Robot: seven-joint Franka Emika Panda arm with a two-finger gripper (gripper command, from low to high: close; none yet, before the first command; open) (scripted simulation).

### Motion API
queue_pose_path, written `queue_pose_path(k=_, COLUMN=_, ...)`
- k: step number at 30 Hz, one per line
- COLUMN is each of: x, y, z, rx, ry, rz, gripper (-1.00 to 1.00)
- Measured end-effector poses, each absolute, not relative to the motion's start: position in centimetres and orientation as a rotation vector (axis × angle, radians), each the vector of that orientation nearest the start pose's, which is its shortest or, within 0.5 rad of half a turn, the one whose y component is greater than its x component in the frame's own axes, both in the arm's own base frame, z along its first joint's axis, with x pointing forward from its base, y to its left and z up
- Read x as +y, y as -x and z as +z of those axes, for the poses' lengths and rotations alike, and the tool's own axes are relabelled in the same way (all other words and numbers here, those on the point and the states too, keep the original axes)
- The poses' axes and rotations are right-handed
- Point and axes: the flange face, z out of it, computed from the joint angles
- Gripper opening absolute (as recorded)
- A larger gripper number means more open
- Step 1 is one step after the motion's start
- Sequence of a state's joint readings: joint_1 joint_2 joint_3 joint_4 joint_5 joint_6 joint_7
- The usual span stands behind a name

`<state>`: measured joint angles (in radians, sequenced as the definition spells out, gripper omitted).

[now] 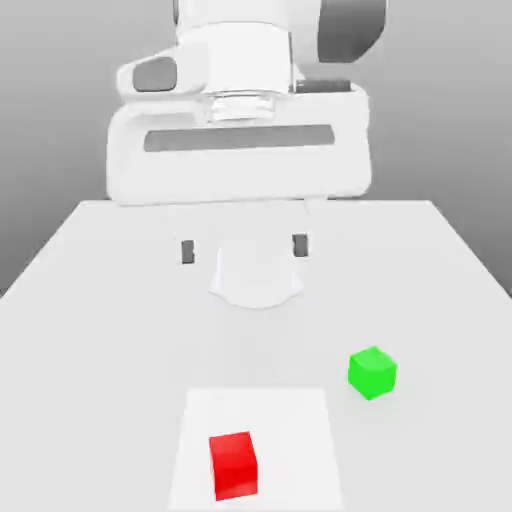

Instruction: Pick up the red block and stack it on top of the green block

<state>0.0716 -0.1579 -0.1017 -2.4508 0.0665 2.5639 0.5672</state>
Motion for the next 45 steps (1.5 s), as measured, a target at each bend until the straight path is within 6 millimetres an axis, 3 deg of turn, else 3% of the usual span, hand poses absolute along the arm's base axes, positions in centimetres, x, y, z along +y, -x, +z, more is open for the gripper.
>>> queue_pose_path(k=4, x=-2.0, y=-48.4, z=30.8, rx=0.931, ry=2.913, rz=-0.211, gripper=0.0)
queue_pose_path(k=8, x=-2.5, y=-46.8, z=23.3, rx=0.904, ry=2.989, rz=-0.052, gripper=0.0)
queue_pose_path(k=13, x=-2.7, y=-46.2, z=16.4, rx=0.893, ry=3.012, rz=-0.003, gripper=0.0)
queue_pose_path(k=14, x=-2.7, y=-46.2, z=15.2, rx=0.893, ry=3.012, rz=-0.001, gripper=-1.0)
queue_pose_path(k=21, x=-2.7, y=-46.1, z=14.9, rx=0.893, ry=3.013, rz=0.0, gripper=-1.0)
queue_pose_path(k=26, x=-2.6, y=-46.1, z=20.2, rx=0.883, ry=3.015, rz=0.001, gripper=-1.0)
queue_pose_path(k=29, x=1.9, y=-44.0, z=21.9, rx=0.562, ry=3.087, rz=0.005, gripper=-1.0)
queue_pose_path(k=33, x=10.1, y=-39.2, z=23.3, rx=-0.055, ry=3.135, rz=0.008, gripper=-1.0)
queue_pose_path(k=41, x=17.0, y=-28.9, z=24.4, rx=-1.042, ry=2.962, rz=0.004, gripper=-1.0)
queue_pose_path(k=45, x=17.6, y=-28.0, z=21.6, rx=-1.128, ry=2.93, rz=0.003, gripper=-1.0)
